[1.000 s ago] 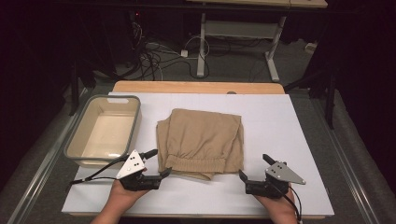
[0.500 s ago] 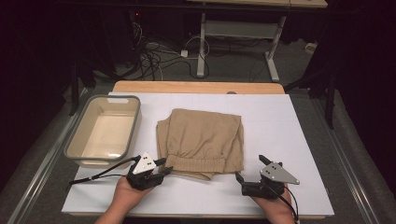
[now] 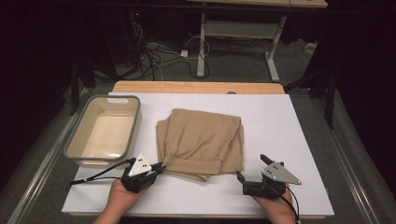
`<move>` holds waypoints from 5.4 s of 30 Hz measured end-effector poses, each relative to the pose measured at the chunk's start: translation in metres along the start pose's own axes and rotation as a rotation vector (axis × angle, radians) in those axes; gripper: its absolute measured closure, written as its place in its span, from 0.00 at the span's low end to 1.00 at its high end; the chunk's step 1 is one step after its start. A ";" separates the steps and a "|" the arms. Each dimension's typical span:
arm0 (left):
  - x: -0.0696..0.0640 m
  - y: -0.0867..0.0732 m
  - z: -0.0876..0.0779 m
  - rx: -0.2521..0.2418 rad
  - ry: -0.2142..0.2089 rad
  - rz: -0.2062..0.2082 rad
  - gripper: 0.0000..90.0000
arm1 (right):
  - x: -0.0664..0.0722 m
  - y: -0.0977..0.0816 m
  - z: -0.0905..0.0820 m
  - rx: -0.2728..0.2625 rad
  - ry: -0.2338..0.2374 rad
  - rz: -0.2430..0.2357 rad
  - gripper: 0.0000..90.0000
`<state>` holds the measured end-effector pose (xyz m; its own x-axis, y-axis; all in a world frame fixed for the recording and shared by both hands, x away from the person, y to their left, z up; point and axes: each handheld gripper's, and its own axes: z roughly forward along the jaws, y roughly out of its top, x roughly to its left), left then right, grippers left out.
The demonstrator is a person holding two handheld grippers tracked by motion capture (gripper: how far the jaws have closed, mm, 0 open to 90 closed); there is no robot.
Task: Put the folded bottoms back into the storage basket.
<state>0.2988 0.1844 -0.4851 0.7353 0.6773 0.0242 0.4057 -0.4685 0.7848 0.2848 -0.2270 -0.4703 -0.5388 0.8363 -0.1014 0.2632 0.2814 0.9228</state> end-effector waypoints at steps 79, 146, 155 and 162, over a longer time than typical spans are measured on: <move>0.001 0.007 -0.024 -0.049 -0.064 -0.131 0.45 | 0.031 -0.015 -0.032 0.185 0.178 0.014 0.44; 0.009 -0.017 -0.014 0.049 -0.077 -0.118 0.88 | 0.019 0.003 0.004 0.114 0.044 0.052 0.01; 0.009 -0.017 -0.013 0.050 -0.076 -0.118 0.88 | -0.001 0.013 0.032 0.141 0.001 0.098 0.01; 0.009 -0.017 -0.013 0.049 -0.075 -0.116 0.88 | -0.013 0.028 0.055 0.158 -0.010 0.094 0.02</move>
<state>0.2910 0.2061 -0.4902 0.7193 0.6855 -0.1127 0.5155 -0.4178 0.7481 0.3431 -0.2044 -0.4638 -0.4980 0.8669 -0.0219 0.4349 0.2715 0.8586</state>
